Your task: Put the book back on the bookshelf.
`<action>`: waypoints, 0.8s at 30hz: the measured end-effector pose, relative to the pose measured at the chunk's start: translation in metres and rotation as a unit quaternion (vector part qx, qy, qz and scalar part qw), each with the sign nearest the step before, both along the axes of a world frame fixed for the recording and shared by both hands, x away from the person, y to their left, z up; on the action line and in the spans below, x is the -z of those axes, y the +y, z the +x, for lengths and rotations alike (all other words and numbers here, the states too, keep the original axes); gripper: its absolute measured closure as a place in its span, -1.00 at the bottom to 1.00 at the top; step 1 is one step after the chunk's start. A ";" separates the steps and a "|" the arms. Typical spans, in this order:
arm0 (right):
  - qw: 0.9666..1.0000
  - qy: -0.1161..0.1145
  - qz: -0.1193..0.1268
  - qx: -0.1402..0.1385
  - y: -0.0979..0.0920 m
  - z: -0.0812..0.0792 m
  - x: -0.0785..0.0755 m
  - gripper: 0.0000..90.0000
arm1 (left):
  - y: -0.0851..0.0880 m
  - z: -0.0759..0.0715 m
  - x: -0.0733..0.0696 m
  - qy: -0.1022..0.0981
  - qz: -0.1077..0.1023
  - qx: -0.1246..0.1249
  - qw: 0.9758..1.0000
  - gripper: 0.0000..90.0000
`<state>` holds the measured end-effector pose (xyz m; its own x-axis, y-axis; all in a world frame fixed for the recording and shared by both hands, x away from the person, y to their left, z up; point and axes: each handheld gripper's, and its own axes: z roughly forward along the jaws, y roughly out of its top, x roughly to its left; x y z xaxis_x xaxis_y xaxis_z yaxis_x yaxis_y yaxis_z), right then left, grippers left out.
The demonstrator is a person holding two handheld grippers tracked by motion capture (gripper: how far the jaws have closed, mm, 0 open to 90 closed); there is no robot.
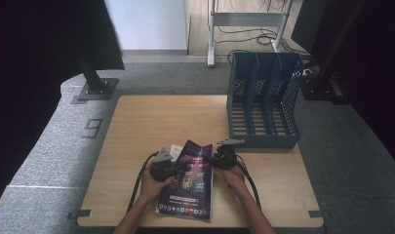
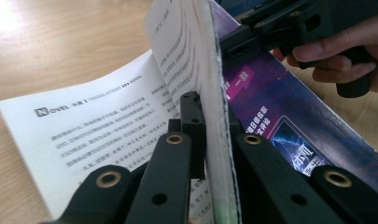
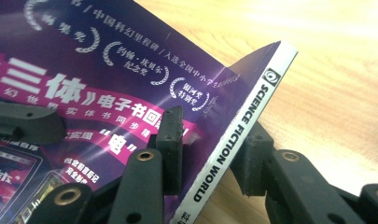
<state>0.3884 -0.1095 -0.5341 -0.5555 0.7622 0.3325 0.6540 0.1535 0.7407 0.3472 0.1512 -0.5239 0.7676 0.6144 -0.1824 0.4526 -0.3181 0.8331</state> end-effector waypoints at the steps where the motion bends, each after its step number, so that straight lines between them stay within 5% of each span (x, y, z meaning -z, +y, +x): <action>1: 1.000 -0.012 0.001 0.001 -0.001 -0.004 -0.005 0.50 | 0.001 -0.001 -0.003 -0.007 -0.006 0.001 1.000 0.92; 11: 0.997 -0.073 0.021 0.004 -0.010 -0.024 -0.026 0.53 | 0.006 -0.007 -0.018 -0.040 -0.030 0.008 0.999 0.87; 24: 0.990 -0.134 0.033 -0.001 -0.019 -0.042 -0.043 0.54 | 0.007 -0.009 -0.024 -0.045 -0.033 0.006 0.998 0.88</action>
<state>0.3461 -0.1282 -0.4912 -0.6325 0.7424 0.2211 0.4319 0.1011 0.8962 0.3383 0.1583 -0.4999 0.7903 0.5936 -0.1518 0.3709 -0.2663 0.8897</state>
